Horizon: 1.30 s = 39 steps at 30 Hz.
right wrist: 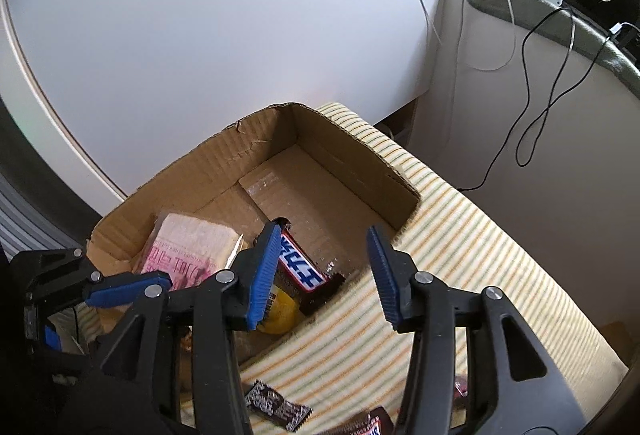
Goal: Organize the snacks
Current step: 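Carry both candies into the box and open both tools, then grasp the pink candy with the right tool while the left tool grasps a Snickers bar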
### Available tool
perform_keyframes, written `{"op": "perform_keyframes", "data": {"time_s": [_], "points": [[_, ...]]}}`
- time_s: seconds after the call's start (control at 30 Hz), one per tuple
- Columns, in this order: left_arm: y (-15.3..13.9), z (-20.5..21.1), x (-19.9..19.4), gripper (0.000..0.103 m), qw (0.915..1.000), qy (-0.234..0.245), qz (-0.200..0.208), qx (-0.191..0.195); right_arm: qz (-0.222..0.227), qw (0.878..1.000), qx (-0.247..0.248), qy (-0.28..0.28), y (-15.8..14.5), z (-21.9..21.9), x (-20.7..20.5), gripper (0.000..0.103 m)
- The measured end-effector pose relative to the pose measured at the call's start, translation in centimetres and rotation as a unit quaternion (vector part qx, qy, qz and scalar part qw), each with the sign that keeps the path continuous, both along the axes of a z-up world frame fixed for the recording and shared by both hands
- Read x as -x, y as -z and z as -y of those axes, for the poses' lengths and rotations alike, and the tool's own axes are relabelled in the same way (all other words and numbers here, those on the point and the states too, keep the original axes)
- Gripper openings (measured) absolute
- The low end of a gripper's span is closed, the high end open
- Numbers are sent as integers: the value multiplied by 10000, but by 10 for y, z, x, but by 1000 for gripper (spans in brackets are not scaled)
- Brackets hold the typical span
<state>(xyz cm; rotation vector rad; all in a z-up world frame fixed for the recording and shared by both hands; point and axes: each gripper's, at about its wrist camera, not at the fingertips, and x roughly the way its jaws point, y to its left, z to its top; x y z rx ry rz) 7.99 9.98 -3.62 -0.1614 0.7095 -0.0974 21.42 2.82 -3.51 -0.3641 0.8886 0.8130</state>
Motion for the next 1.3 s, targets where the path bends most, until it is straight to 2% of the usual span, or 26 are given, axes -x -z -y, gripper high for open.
{"op": "perform_keyframes", "data": {"time_s": [0.23,0.63,0.93,1.13,1.2,1.3], "points": [[-10,12,14,23,9999,88,98,25,179,9998,-9,84,-16,31,22,47],[-6,54,32,23,9987,502,39,105,375,9978,-164,526,-36,125,78,47],[10,84,30,23,9962,825,-226,141,150,9945,-70,1037,-8,184,122,47],[22,105,22,23,9937,1032,-425,100,-241,9905,-33,1357,24,204,146,47],[26,110,18,29,9932,1065,-470,65,-453,9881,-141,1461,32,210,151,47],[31,116,12,30,9923,1114,-544,23,-680,9853,-173,1559,44,212,155,47]]}}
